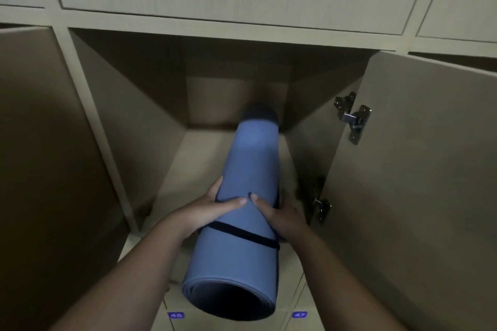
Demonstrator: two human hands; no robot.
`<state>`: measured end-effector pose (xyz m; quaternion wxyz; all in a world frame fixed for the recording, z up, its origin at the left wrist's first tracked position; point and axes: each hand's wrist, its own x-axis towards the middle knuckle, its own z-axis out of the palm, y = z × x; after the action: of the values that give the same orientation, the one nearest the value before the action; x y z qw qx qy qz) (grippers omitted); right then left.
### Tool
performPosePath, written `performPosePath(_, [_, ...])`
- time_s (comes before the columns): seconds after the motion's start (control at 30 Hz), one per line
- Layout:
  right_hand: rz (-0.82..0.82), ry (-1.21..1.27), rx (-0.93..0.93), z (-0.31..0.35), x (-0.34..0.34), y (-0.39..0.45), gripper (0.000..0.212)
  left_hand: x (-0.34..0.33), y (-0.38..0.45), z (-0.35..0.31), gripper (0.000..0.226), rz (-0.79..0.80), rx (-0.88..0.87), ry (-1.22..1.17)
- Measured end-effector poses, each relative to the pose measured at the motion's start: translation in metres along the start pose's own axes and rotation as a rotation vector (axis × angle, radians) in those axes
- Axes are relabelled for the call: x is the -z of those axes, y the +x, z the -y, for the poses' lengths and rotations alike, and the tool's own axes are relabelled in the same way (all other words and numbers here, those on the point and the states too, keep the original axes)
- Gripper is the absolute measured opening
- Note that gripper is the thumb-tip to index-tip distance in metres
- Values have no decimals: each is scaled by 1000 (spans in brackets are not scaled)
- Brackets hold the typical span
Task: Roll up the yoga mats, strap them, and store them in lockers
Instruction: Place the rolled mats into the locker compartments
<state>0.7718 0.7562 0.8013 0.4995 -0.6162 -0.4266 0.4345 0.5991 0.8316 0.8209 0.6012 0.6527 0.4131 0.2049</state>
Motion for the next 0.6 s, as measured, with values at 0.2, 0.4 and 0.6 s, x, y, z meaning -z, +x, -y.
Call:
performPosePath(0.2, [27, 56, 58, 2, -7, 1, 50, 2, 5, -1, 104, -43, -60, -35])
performPosePath(0.4, [-19, 204, 261, 9, -15, 21, 64, 17, 18, -24, 98, -106, -208, -6])
performPosePath(0.6, [-31, 276, 360, 26, -10, 59, 67, 30, 46, -41, 91, -159, -336, -25])
